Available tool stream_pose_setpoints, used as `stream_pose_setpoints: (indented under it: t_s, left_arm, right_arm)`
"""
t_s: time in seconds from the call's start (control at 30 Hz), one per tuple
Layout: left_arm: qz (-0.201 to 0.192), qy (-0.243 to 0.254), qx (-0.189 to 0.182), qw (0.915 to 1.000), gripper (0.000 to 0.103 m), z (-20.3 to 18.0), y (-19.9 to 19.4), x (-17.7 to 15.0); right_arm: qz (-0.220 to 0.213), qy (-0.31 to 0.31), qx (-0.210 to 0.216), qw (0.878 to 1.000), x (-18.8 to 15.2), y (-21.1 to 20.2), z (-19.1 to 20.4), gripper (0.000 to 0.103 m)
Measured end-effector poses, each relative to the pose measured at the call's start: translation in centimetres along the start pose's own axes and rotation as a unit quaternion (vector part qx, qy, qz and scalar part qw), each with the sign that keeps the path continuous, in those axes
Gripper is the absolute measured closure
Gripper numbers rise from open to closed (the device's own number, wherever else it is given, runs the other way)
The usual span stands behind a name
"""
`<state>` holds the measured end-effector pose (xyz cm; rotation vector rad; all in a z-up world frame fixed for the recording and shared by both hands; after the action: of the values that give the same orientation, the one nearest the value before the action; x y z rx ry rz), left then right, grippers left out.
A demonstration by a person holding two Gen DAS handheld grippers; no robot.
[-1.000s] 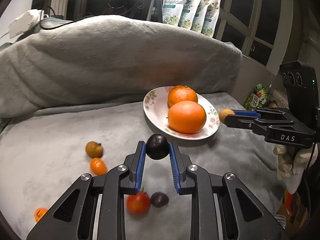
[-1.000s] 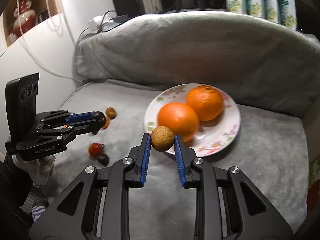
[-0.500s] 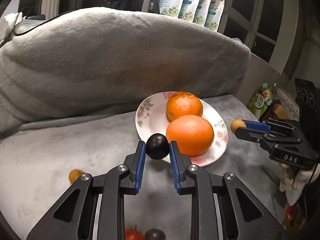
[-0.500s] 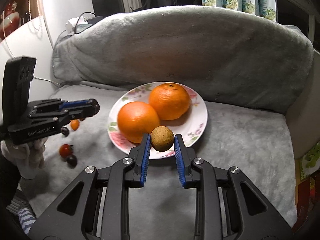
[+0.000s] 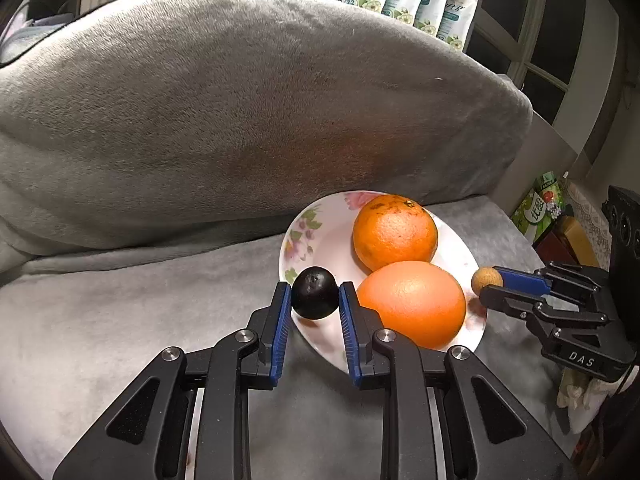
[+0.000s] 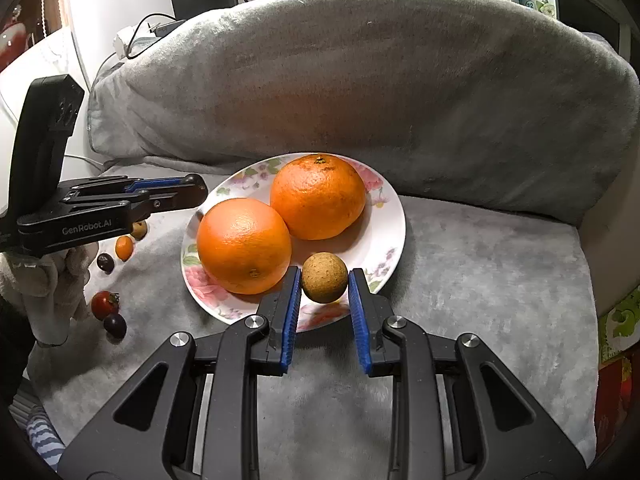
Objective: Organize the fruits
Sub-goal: 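Lower the longan and plum onto the plate and open both tools, then withdraw both tools from the plate toward the remaining loose fruits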
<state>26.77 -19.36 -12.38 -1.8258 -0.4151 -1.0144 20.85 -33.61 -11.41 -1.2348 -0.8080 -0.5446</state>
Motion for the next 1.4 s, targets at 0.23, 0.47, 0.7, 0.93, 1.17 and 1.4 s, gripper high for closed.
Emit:
stream_pose_setpoints:
  t_s: [0.23,0.47,0.7,0.93,1.17,1.4]
  left_arm:
    - [-0.003,0.007,-0.001,1.0,0.08,-0.4,0.2,0.4]
    - [-0.005,0.014,-0.003,0.9999,0.077,-0.9,0.3,0.6]
    - [-0.015,0.022,-0.002,0.9996,0.039,-1.7,0.2,1.1]
    - [-0.016,0.032,0.016,0.9992,0.023,-2.2,0.0,1.4]
    - [-0.025,0.046,0.028,0.9982,0.023,-2.9,-0.8,1.6]
    - [-0.038,0.047,0.032,0.9977,0.023,-2.9,-2.5,1.7]
  right_arm:
    - [0.0,0.001,0.001,1.0,-0.1,0.2,-0.2,0.078]
    - [-0.009,-0.001,-0.001,1.0,-0.1,-0.1,-0.3,0.076]
    - [-0.03,-0.005,-0.011,0.999,0.2,-1.0,-0.4,0.029]
    - [-0.031,-0.016,-0.014,0.999,0.1,-1.2,-0.1,0.016]
    - [-0.035,-0.021,-0.009,0.999,0.2,-1.6,0.4,0.016]
    - [-0.046,-0.014,-0.003,0.999,0.4,-3.0,1.0,0.016]
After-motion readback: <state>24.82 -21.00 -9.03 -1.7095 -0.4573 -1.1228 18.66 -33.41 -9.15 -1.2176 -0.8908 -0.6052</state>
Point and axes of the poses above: each gripper's, at about its wrist camera, not at the fingertips, and y roughly the way its jaws point, z to its left, x to its top, the point moved 7 cm from there along y, roughly the way its jaws point, and after that the axes turned 9 degrees about -z, right-handed, at the moved point
